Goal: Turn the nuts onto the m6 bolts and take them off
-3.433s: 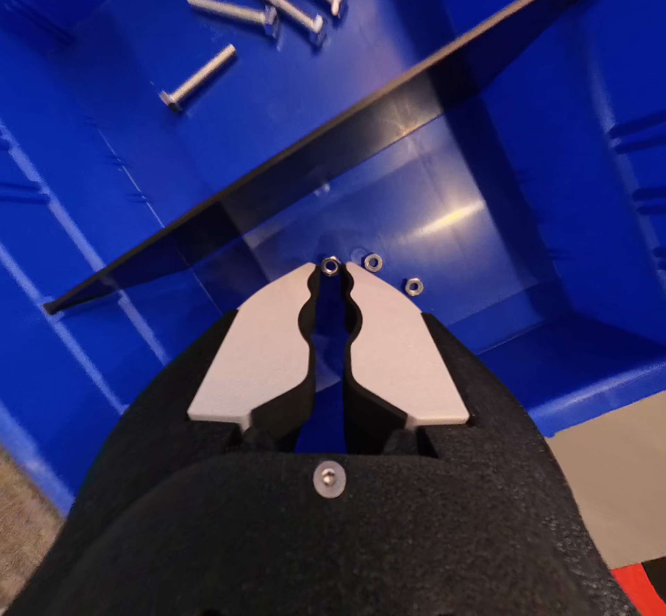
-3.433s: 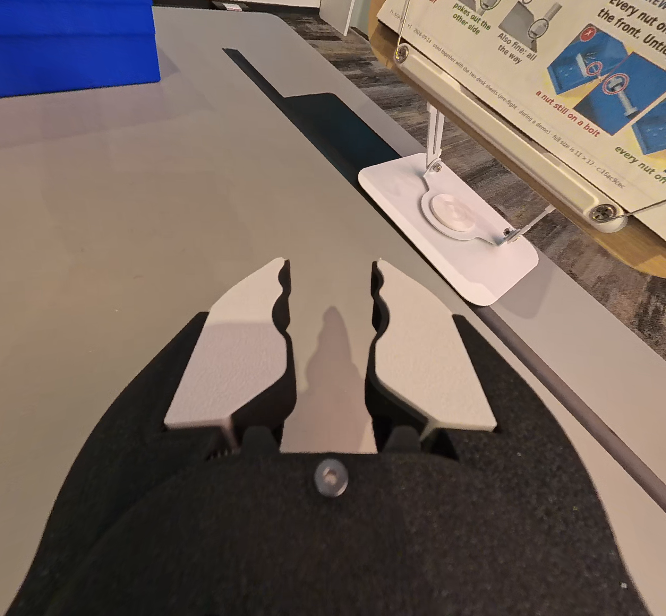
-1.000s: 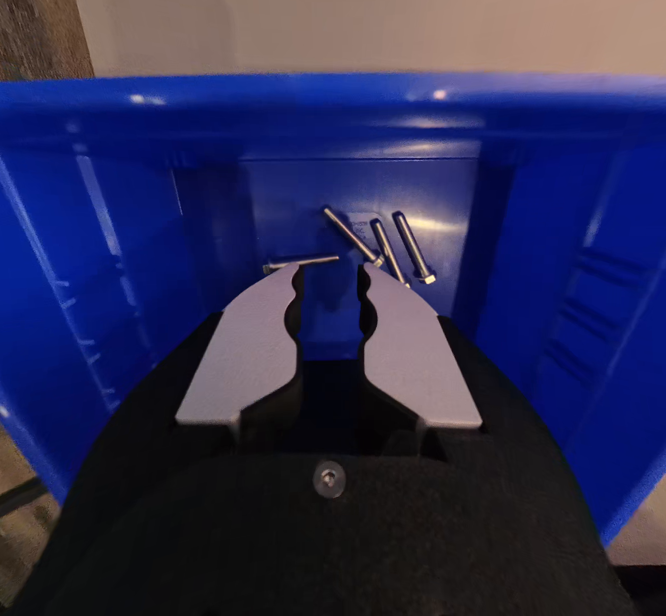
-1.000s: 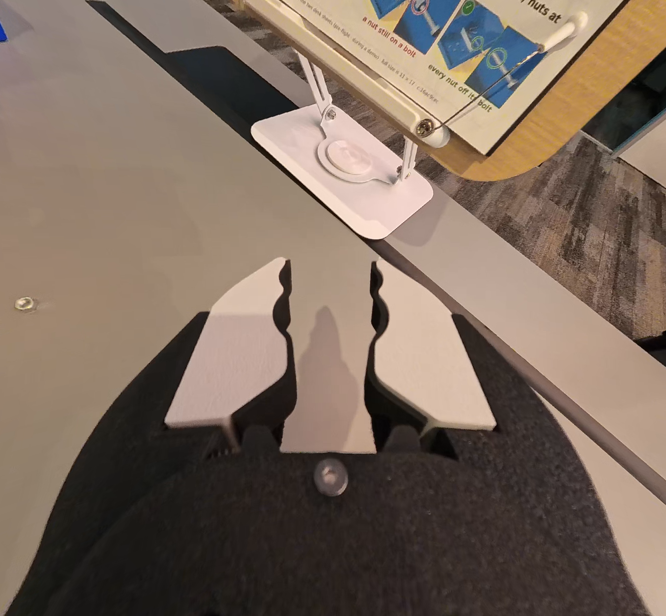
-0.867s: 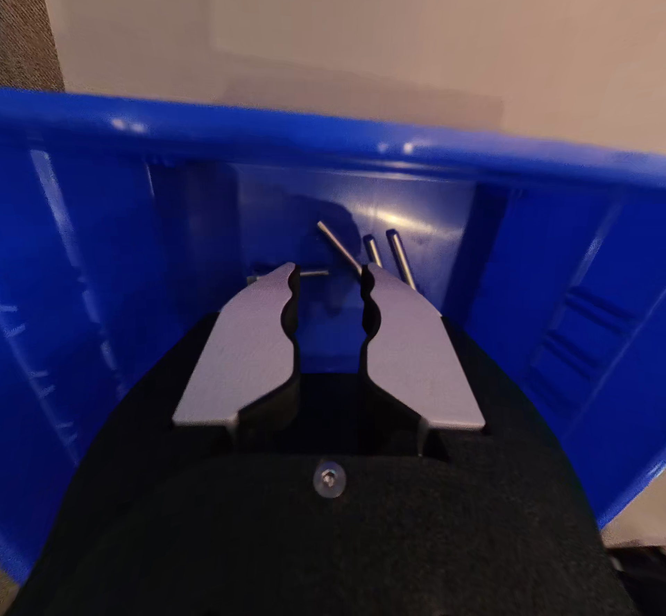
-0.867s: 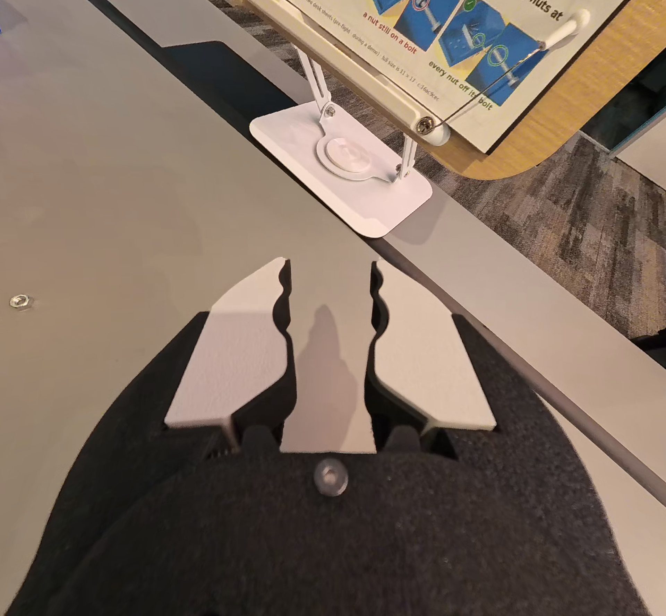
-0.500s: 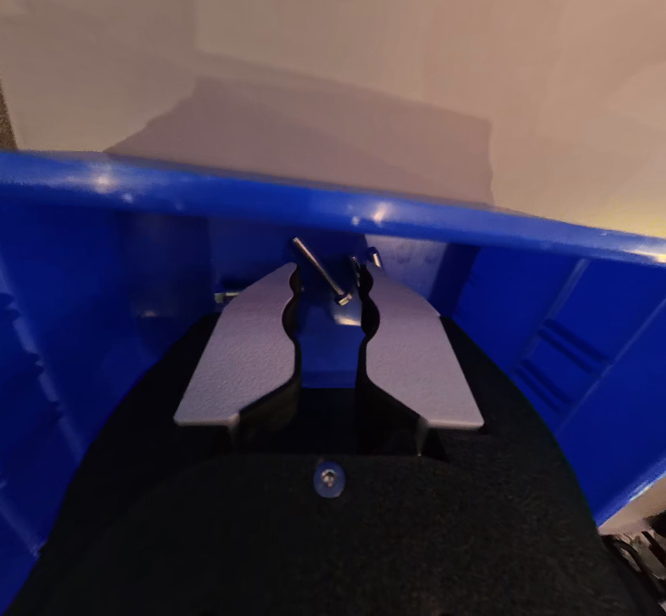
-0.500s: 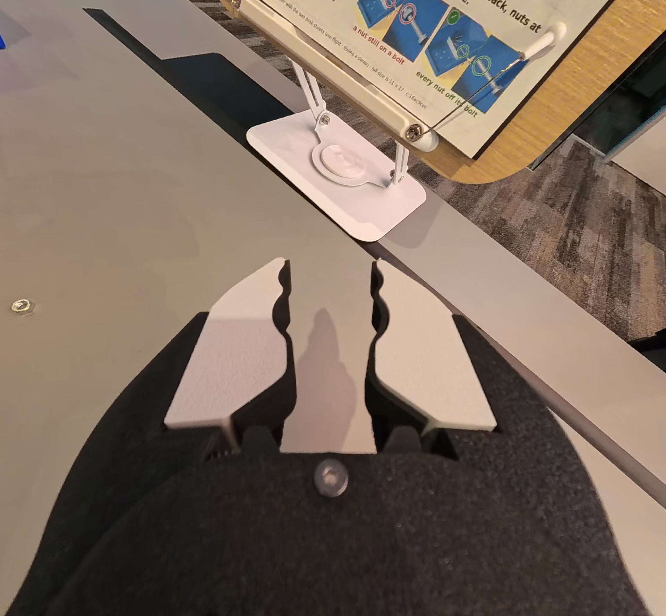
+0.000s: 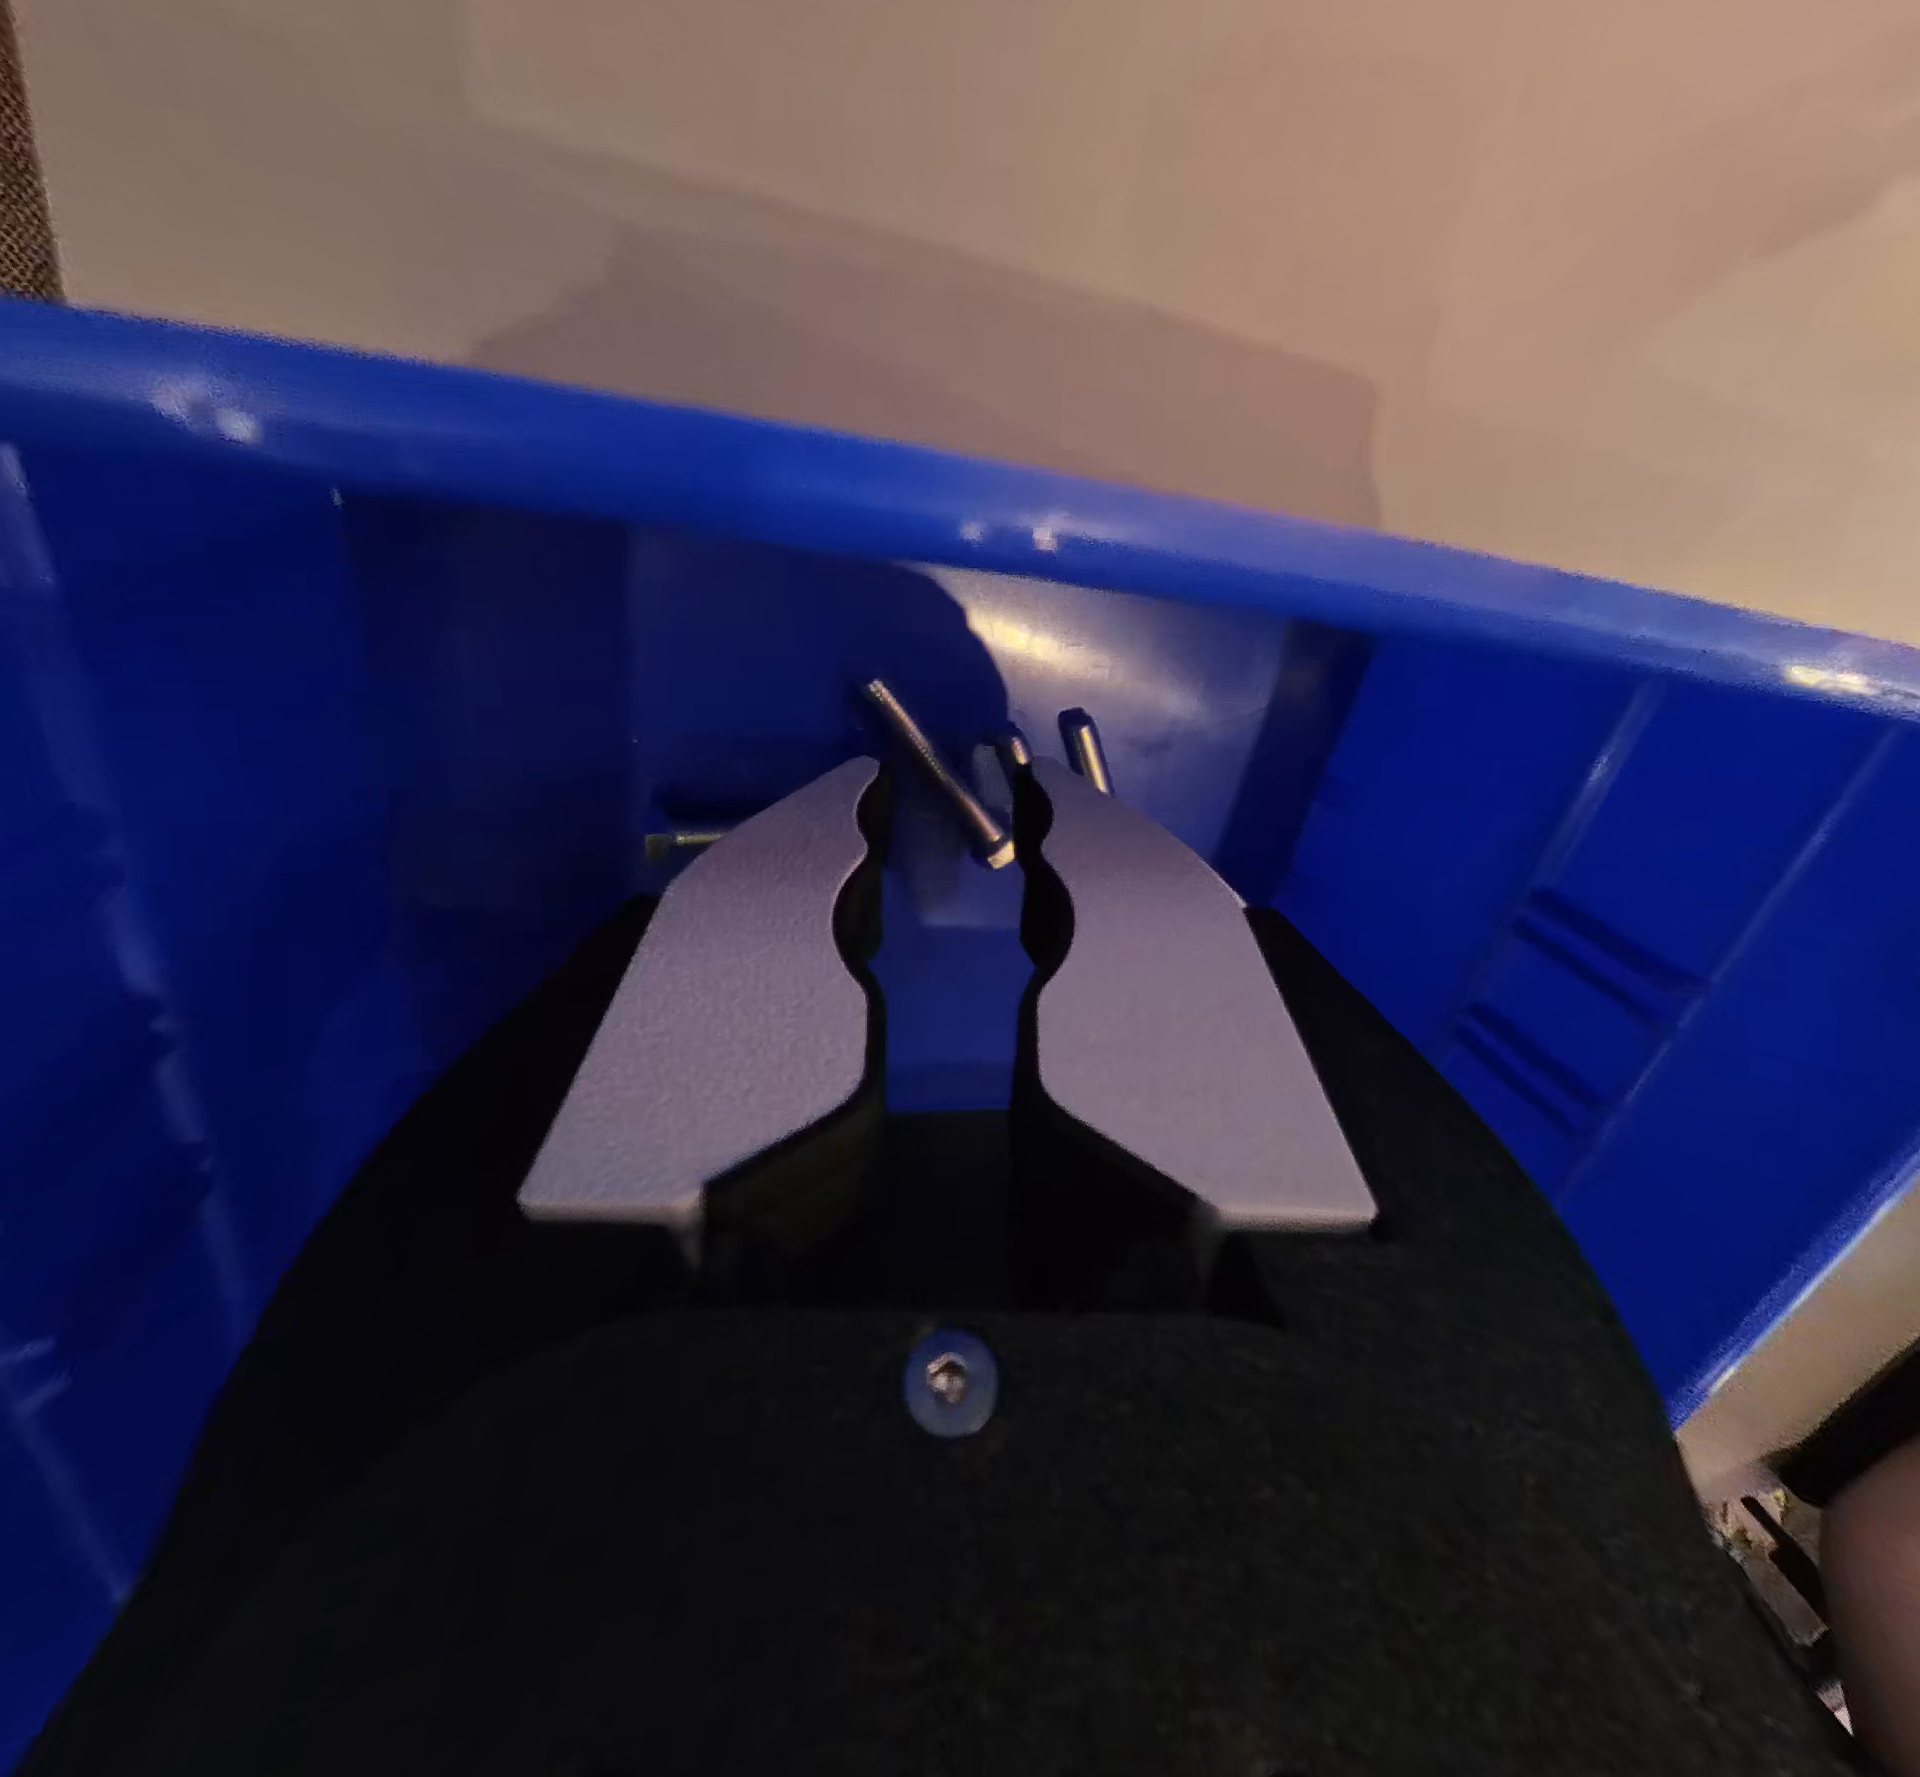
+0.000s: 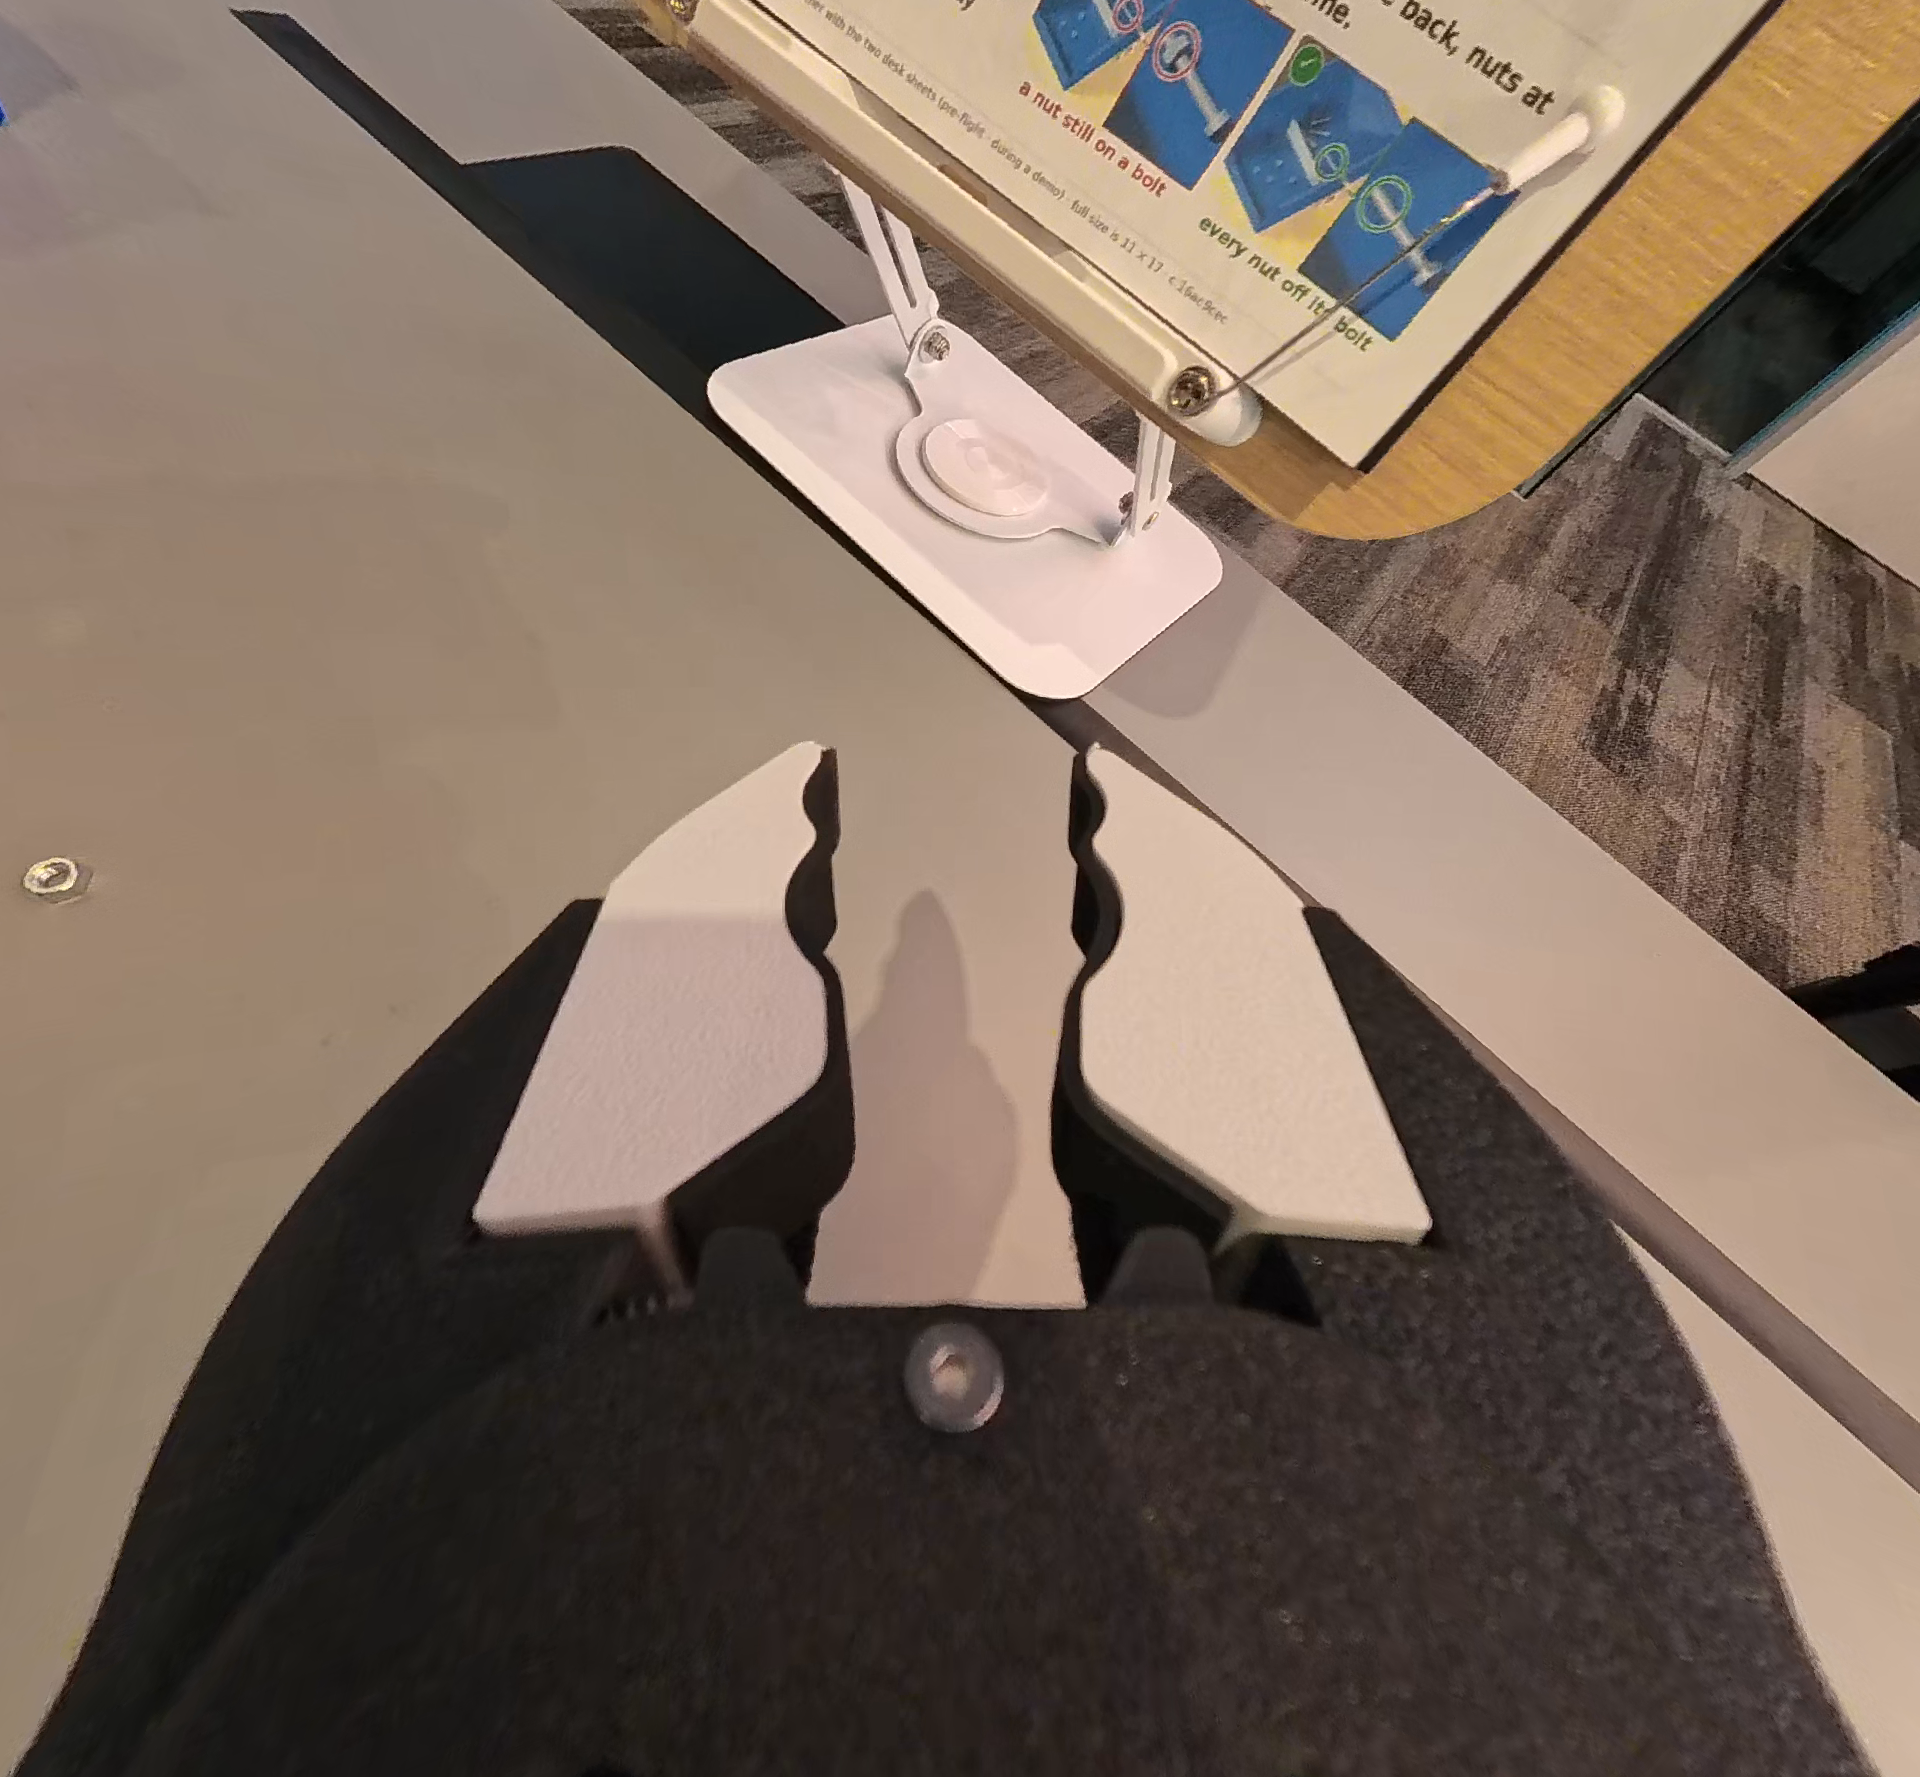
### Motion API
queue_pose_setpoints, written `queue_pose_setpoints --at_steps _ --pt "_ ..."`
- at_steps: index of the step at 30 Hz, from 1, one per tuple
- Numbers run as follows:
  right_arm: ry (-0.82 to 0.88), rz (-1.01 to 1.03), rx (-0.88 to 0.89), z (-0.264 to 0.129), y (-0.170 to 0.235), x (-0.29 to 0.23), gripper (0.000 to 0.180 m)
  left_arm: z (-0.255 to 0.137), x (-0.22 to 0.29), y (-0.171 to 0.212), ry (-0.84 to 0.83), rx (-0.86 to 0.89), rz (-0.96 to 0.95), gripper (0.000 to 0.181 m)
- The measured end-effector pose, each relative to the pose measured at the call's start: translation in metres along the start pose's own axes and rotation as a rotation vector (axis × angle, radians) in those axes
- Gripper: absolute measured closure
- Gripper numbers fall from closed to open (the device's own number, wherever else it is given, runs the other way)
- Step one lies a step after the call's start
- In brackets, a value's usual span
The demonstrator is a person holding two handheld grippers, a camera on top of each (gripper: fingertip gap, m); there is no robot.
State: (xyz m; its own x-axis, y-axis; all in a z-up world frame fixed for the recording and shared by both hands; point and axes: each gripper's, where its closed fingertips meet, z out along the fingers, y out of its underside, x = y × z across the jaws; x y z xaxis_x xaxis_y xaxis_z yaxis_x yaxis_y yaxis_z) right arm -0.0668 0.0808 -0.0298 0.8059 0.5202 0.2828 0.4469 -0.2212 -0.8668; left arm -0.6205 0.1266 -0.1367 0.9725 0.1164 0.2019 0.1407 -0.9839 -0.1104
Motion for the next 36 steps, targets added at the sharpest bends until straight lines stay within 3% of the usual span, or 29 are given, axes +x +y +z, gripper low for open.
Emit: queue_pose_setpoints --at_steps 9,17,22,27,32,36 --pt "0.015 -0.020 -0.010 -0.001 0.000 0.001 0.138 0.007 0.001 0.001 -0.005 -0.015 0.005 0.164" --pt "0.016 -0.012 -0.005 -0.002 0.000 0.003 0.138 0.008 -0.005 0.005 -0.111 -0.039 0.069 0.173" --pt "0.011 -0.003 0.005 -0.003 -0.001 0.004 0.138 0.001 -0.012 -0.001 -0.127 0.046 0.073 0.175" --pt "0.004 0.013 0.025 -0.005 -0.005 0.005 0.139 -0.041 -0.001 -0.015 -0.085 0.220 0.140 0.175" --pt "-0.036 0.011 0.073 -0.006 -0.019 -0.008 0.139 -0.096 0.067 -0.013 0.090 0.416 0.320 0.176" --pt "-0.143 0.016 0.166 -0.010 -0.045 -0.037 0.139 -0.124 0.159 0.023 0.243 0.539 0.547 0.175"
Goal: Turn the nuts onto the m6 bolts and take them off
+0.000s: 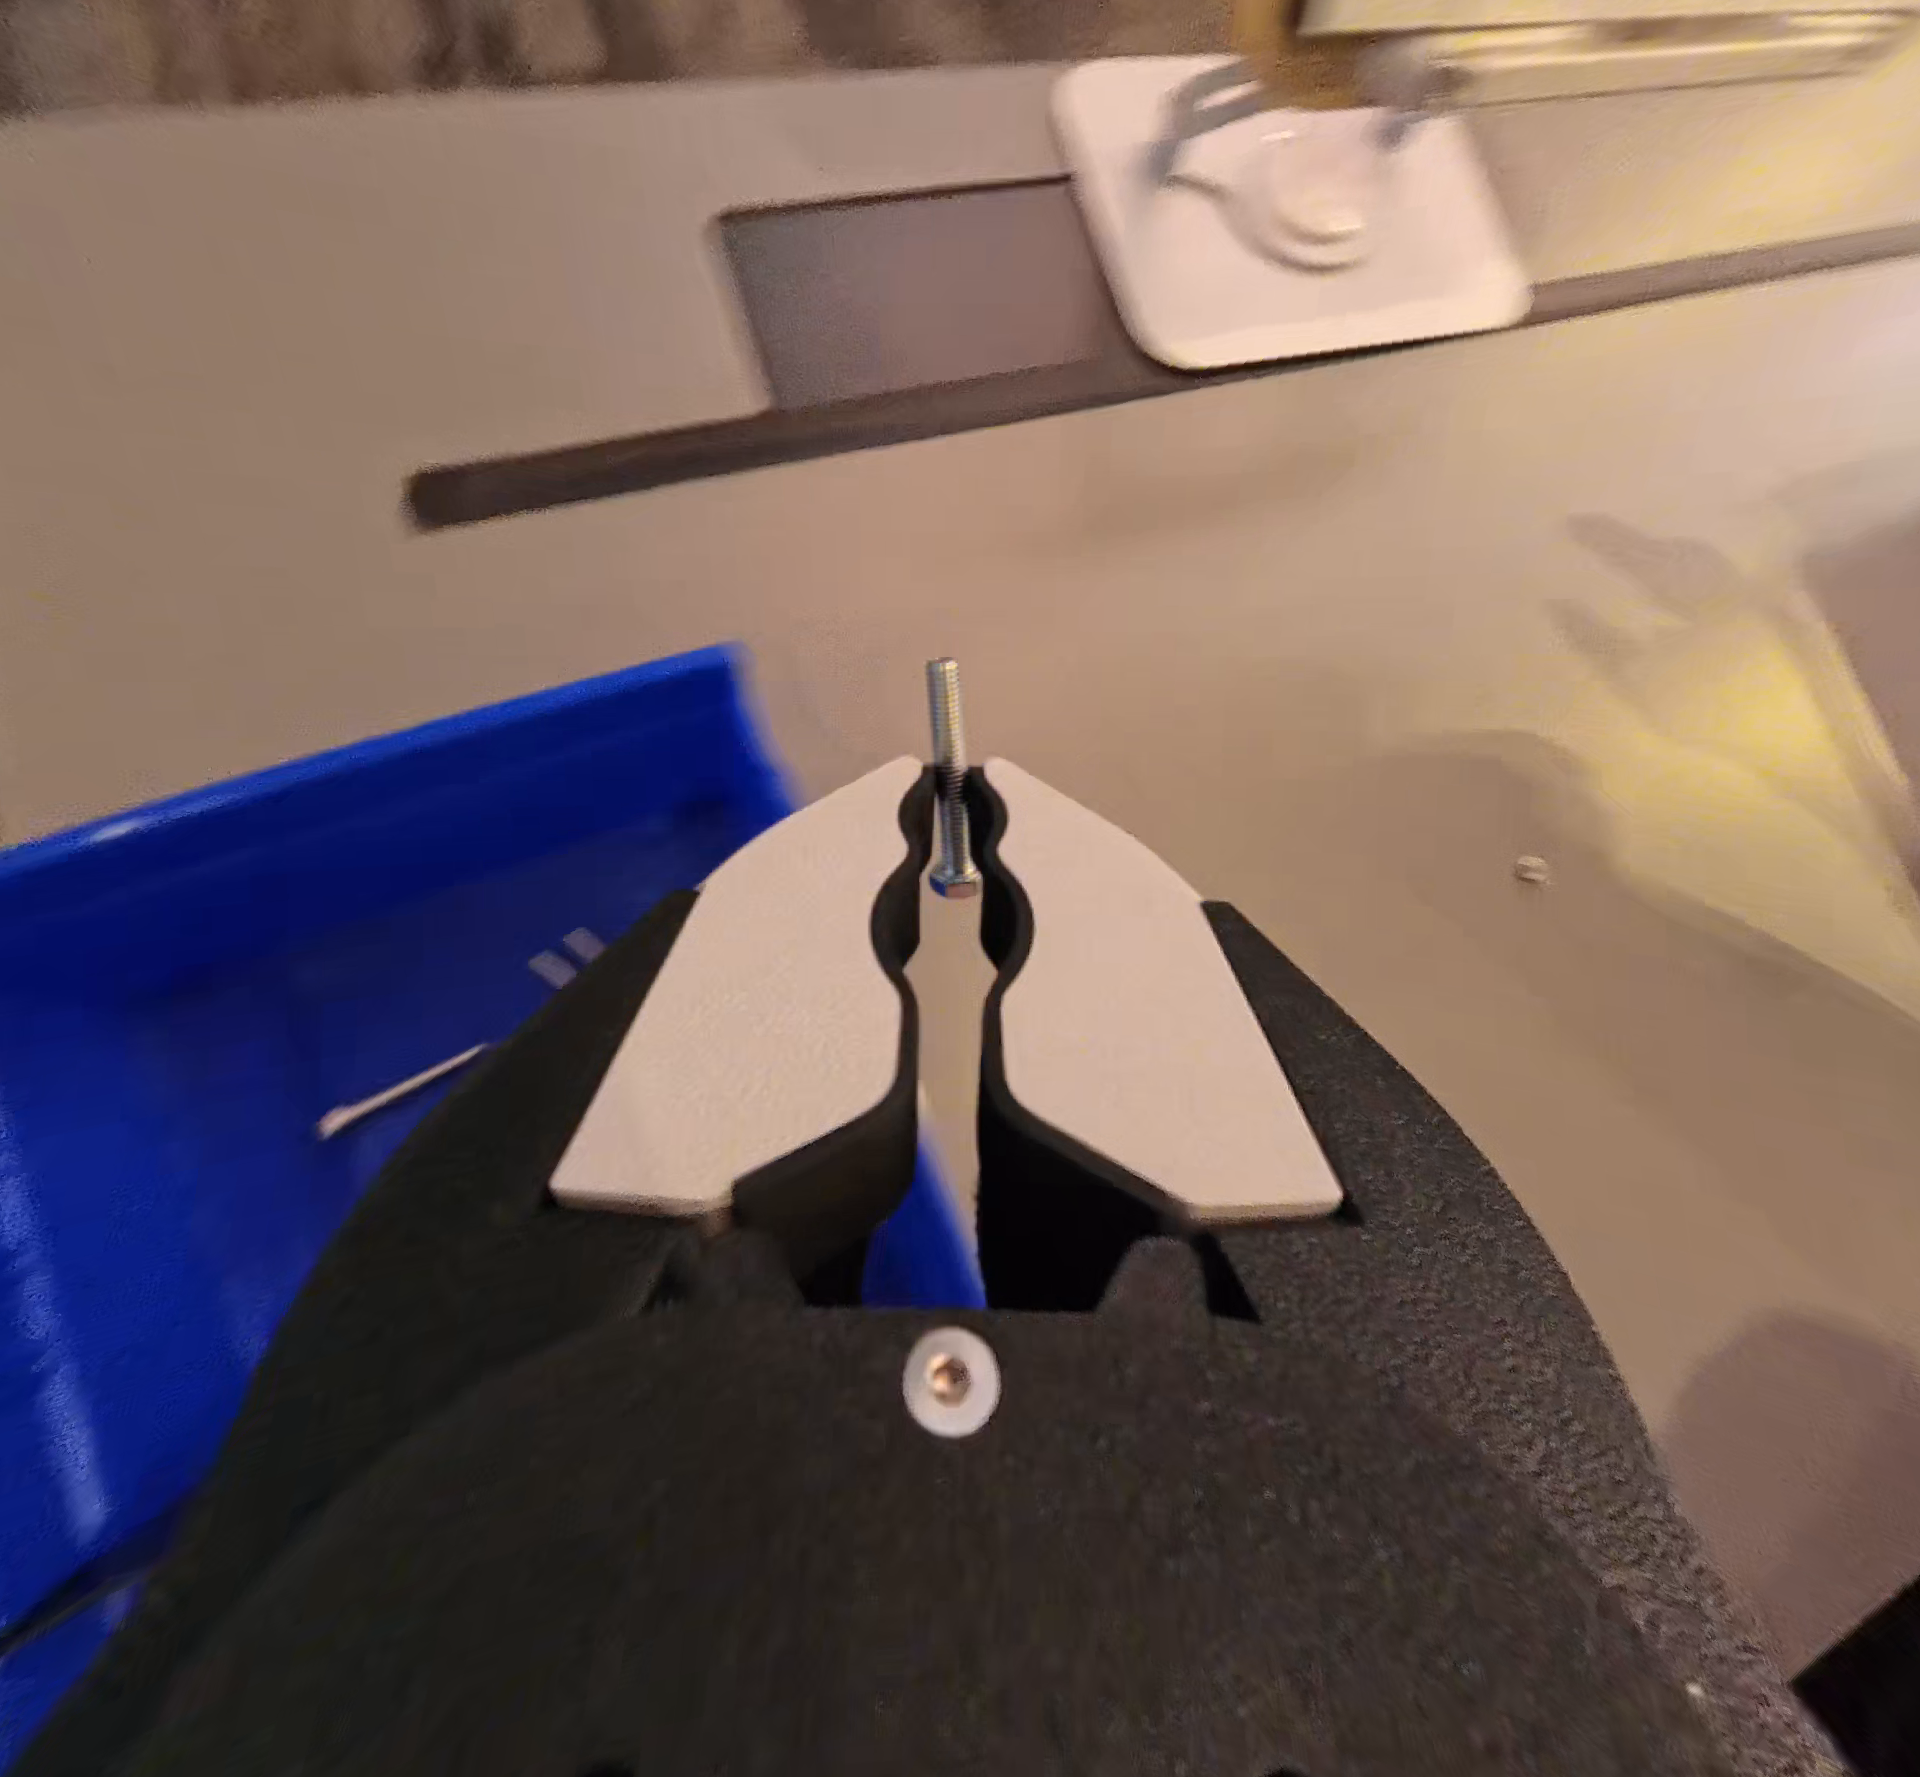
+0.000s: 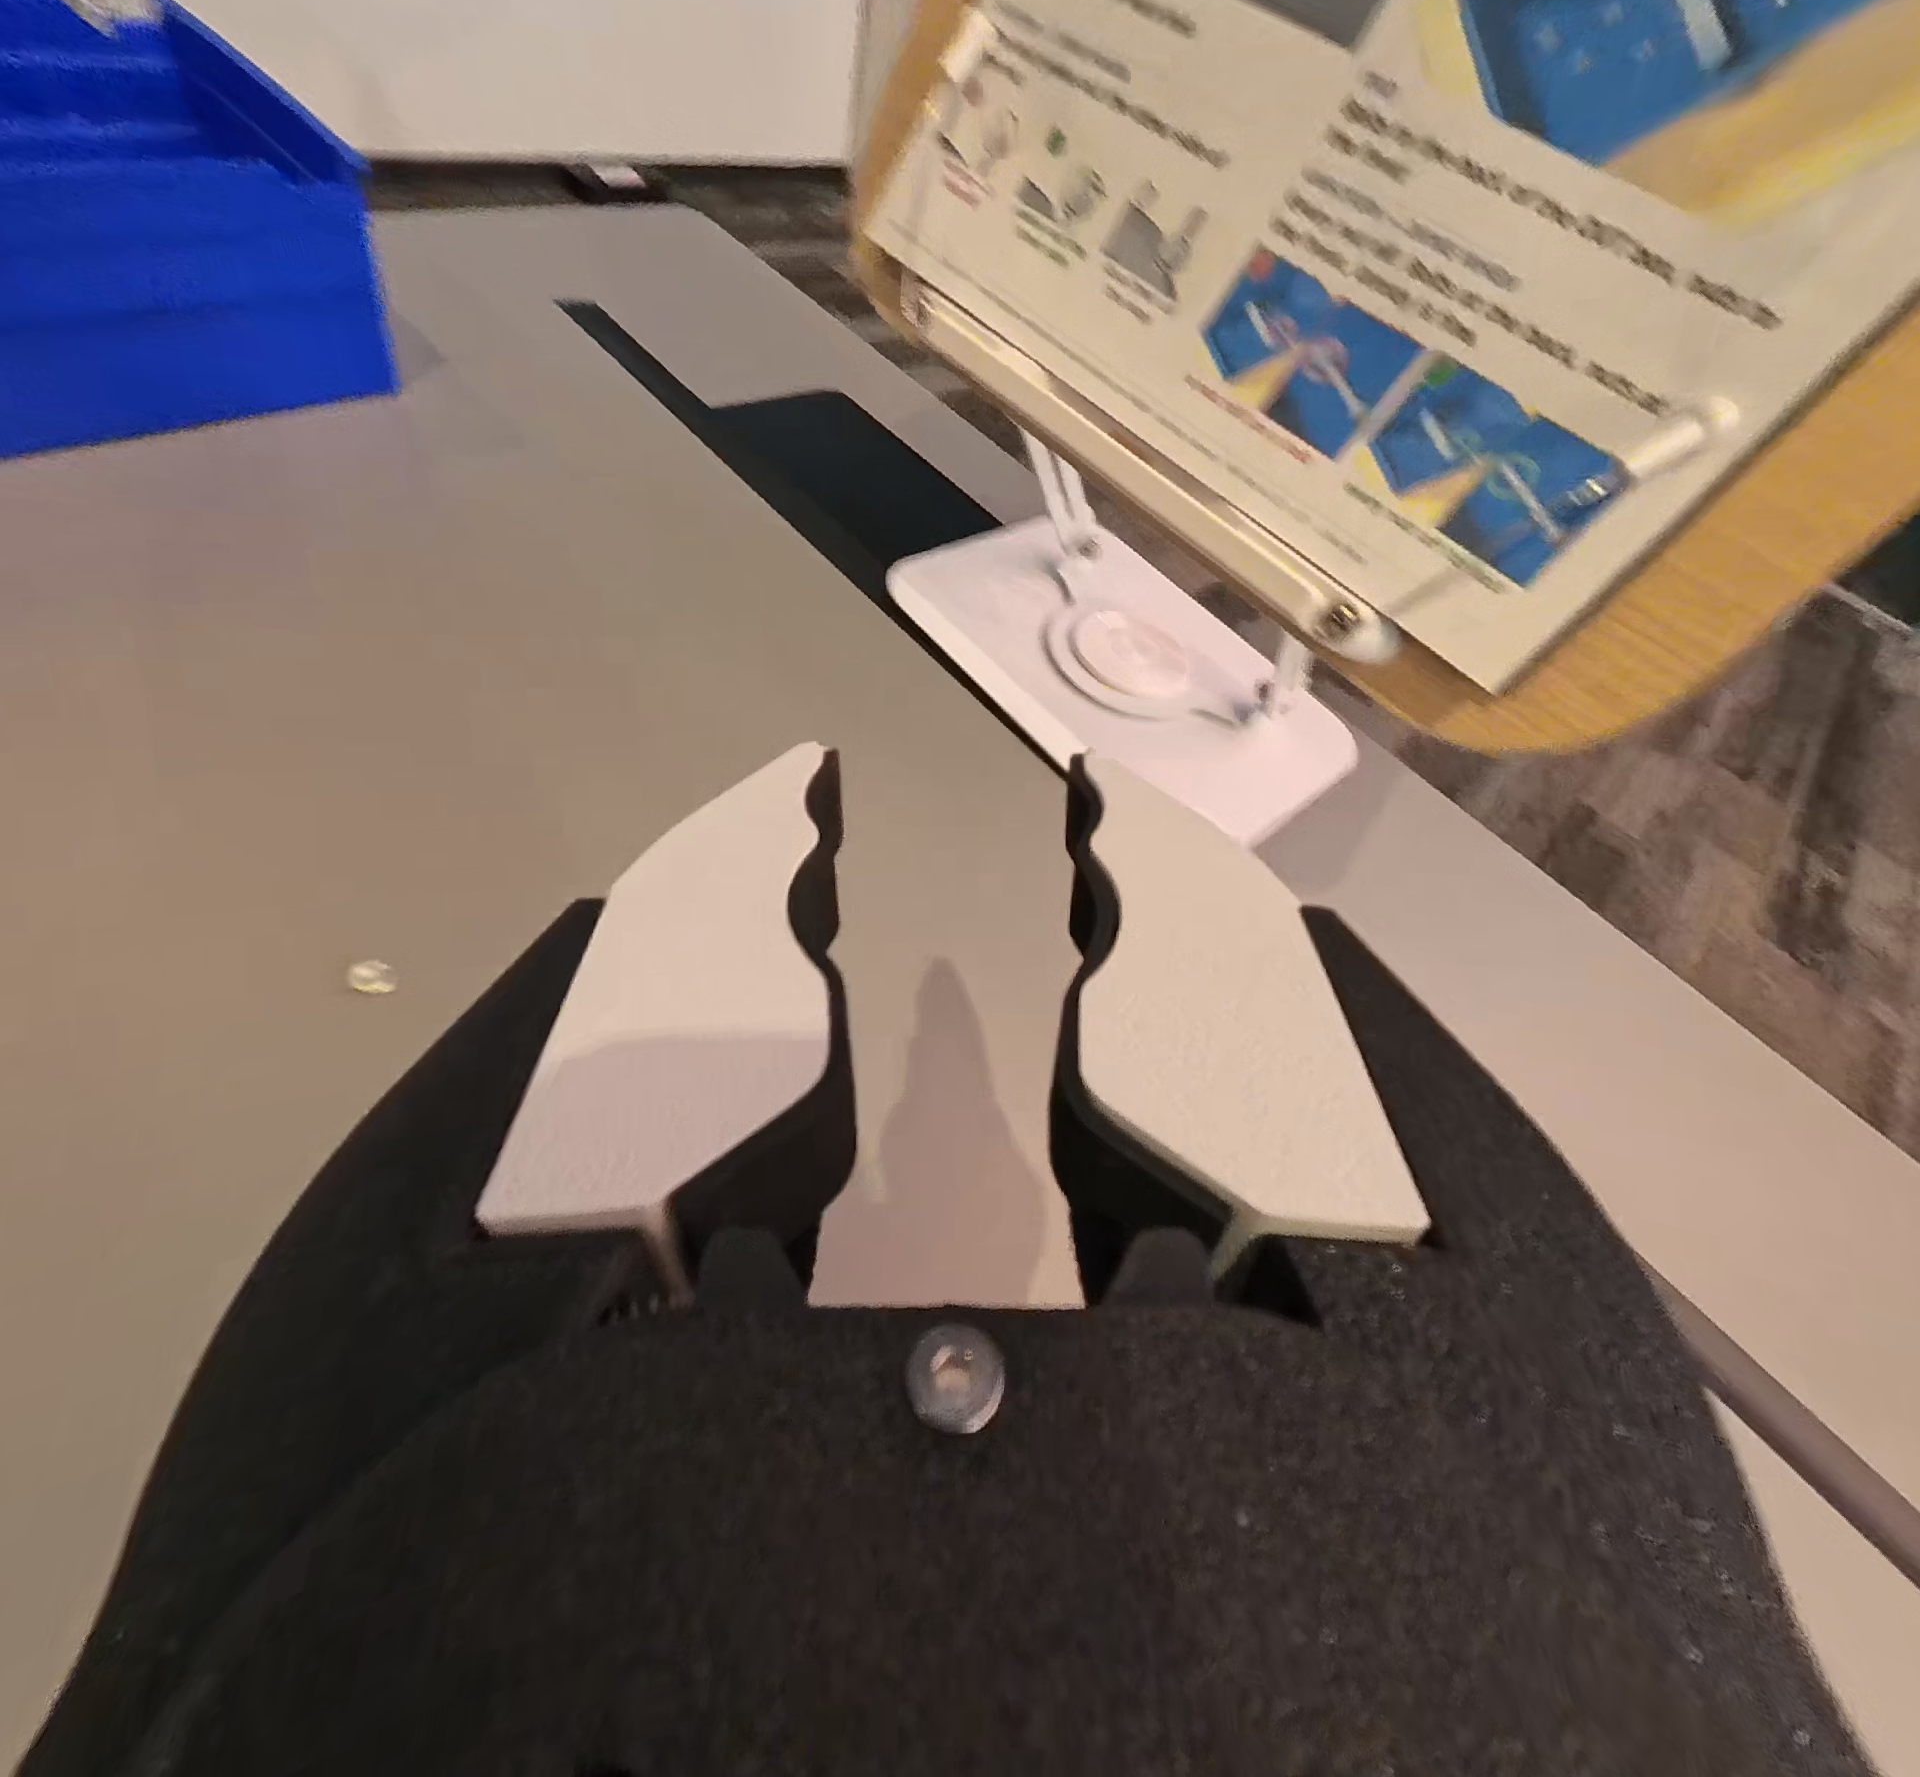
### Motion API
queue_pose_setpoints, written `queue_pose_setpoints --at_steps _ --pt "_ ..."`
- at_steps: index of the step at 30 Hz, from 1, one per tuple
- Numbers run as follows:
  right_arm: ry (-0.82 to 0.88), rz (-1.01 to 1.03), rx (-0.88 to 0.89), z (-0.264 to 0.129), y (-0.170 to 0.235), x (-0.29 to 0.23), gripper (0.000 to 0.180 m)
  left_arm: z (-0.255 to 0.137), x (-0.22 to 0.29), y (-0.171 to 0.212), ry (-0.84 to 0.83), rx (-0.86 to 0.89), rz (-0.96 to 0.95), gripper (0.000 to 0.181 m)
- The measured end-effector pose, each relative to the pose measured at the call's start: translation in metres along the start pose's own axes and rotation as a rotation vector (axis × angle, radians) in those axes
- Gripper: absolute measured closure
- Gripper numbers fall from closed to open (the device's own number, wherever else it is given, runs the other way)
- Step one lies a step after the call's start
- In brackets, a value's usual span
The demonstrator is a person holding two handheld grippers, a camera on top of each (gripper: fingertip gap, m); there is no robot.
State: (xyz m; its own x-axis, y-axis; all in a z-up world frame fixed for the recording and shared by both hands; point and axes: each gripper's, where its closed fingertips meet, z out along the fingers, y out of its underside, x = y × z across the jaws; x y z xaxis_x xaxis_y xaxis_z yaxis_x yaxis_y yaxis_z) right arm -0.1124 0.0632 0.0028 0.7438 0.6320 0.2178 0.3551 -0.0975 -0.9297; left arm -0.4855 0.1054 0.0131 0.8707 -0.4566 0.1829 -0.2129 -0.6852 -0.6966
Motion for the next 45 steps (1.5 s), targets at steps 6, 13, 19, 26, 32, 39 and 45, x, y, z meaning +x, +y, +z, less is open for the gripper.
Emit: queue_pose_setpoints --at_steps 6,13,19,26,32,39,45 --pt "-0.382 0.140 0.262 -0.011 -0.063 -0.079 0.141 0.006 0.174 -0.007 0.311 0.217 0.252 0.175" --pt "-0.626 0.287 0.445 -0.041 -0.100 -0.104 0.155 0.008 0.287 0.006 0.524 0.334 0.376 0.175" --pt "-0.708 0.276 0.400 -0.043 -0.099 -0.120 0.154 0.003 0.317 0.008 0.571 0.360 0.413 0.175" --pt "-0.835 0.275 0.383 -0.048 -0.099 -0.140 0.174 -0.003 0.325 0.011 0.586 0.374 0.432 0.175" --pt "-0.873 0.319 0.364 -0.047 -0.099 -0.142 0.175 -0.003 0.321 0.013 0.630 0.348 0.350 0.171" --pt "-0.893 0.340 0.366 -0.051 -0.102 -0.143 0.175 0.001 0.325 0.020 0.728 0.278 0.282 0.167" --pt "-0.896 0.362 0.363 -0.051 -0.102 -0.141 0.175 0.004 0.328 0.022 0.734 0.272 0.296 0.171"
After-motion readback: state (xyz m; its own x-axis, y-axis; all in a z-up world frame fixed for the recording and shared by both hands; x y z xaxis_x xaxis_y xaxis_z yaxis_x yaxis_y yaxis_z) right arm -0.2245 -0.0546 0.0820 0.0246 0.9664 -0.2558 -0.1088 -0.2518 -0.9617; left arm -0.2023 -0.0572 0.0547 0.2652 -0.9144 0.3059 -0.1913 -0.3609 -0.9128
